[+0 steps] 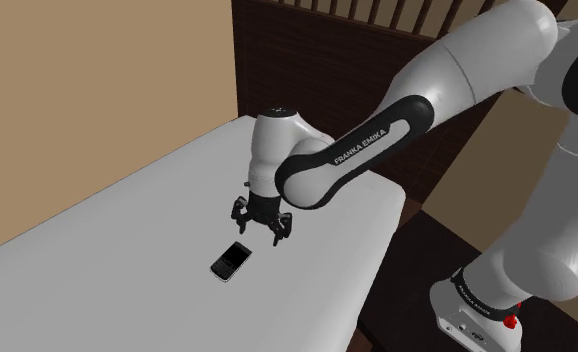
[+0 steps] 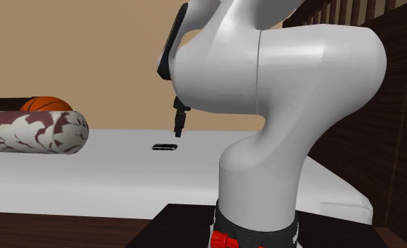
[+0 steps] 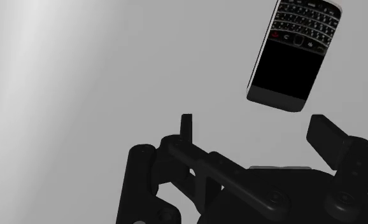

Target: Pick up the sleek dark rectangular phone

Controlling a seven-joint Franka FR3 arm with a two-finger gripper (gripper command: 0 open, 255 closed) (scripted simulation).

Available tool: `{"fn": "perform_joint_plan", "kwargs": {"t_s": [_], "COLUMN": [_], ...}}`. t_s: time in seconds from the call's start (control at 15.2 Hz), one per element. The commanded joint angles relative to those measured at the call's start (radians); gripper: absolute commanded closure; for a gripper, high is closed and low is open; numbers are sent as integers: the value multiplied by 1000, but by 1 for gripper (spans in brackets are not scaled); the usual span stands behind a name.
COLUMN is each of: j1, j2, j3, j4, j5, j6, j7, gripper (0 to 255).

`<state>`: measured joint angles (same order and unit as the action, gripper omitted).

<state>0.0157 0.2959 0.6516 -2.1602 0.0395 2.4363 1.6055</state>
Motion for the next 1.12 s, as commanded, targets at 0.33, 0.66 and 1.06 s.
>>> {"fn": "perform_joint_plan", "kwargs": {"t_s": [0.33, 0.66, 1.06], "j1": [103, 122, 123], "j2": [191, 238, 239], "j3": [-93, -116, -116], "j4": [139, 139, 139], "j5": [-97, -121, -122], "j6": [59, 104, 105], "j7": [176, 183, 184], "gripper": [0, 0, 255]}}
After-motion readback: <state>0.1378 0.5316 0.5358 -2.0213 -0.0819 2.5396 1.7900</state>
